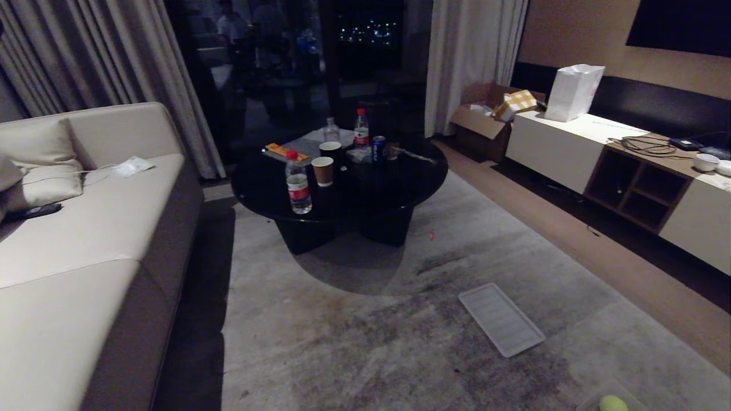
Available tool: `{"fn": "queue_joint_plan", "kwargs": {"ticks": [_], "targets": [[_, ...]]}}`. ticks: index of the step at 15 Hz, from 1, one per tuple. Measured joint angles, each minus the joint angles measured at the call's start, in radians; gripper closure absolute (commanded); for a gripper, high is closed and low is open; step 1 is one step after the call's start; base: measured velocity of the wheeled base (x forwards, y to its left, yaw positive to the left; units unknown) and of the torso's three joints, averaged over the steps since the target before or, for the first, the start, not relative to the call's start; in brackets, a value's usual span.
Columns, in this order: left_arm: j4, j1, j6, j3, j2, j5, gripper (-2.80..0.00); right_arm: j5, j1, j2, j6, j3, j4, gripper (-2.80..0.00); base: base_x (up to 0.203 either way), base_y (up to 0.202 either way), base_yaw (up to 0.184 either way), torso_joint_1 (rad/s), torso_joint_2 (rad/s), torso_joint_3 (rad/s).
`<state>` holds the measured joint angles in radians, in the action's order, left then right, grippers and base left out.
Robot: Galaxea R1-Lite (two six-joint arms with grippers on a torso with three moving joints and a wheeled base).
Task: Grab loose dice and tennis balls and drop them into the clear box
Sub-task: Close the lid
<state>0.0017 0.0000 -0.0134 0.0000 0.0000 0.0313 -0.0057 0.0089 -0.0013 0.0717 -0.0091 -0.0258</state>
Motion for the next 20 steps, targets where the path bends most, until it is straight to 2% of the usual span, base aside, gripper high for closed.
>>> {"fn": "queue_joint_plan", "kwargs": {"ticks": [6,20], "targets": [[0.0,0.0,0.0,0.0,0.0,0.0,0.0,0.0,0.0,0.0,0.0,0.0,0.0,0.0,0.014,0.0,-0.018,0.0,0.0,0.0],[0.0,0.0,0.0,0.0,0.0,0.0,0.0,0.0,0.0,0.0,0.0,0.0,0.0,0.0,0.182,0.0,-0.001,0.002,0.0,0.004]]}}
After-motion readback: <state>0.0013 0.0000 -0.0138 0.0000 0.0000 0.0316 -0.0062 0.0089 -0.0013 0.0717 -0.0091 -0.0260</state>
